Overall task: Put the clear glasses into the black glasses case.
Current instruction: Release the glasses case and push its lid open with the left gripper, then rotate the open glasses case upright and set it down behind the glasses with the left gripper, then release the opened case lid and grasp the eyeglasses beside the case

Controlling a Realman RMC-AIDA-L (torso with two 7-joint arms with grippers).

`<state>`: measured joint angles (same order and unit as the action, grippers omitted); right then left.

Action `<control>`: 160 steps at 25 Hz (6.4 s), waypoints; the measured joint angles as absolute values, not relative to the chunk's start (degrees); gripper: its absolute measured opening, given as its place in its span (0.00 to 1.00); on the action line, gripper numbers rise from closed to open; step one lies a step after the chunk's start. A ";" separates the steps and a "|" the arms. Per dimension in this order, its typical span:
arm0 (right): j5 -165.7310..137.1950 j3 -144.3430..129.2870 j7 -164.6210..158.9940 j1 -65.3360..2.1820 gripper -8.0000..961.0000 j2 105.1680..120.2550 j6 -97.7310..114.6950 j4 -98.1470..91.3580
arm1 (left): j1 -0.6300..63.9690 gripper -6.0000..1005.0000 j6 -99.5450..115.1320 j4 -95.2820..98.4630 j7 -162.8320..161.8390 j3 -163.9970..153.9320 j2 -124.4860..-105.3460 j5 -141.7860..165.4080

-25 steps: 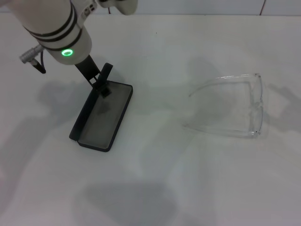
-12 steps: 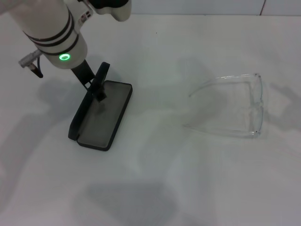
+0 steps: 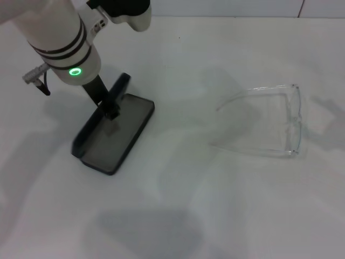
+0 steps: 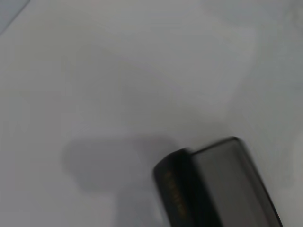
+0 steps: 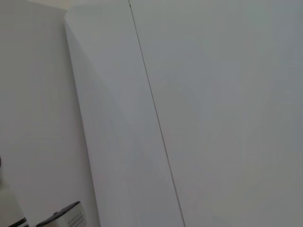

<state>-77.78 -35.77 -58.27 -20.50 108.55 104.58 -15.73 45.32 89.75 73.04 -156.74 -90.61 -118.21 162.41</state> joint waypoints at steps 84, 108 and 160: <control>-76.26 -33.39 -58.27 -18.25 0.87 108.98 104.47 -15.73 | 45.02 0.39 89.12 73.64 -148.34 -92.19 -119.70 162.33; -74.90 -29.31 -58.27 -13.36 0.86 109.43 107.56 -15.73 | 46.74 0.26 71.82 76.45 -145.82 -113.08 -119.66 162.48; -109.39 -41.46 -117.18 -24.53 0.84 111.61 96.93 -65.42 | 23.90 0.43 54.71 102.07 -120.64 -89.03 -119.76 111.26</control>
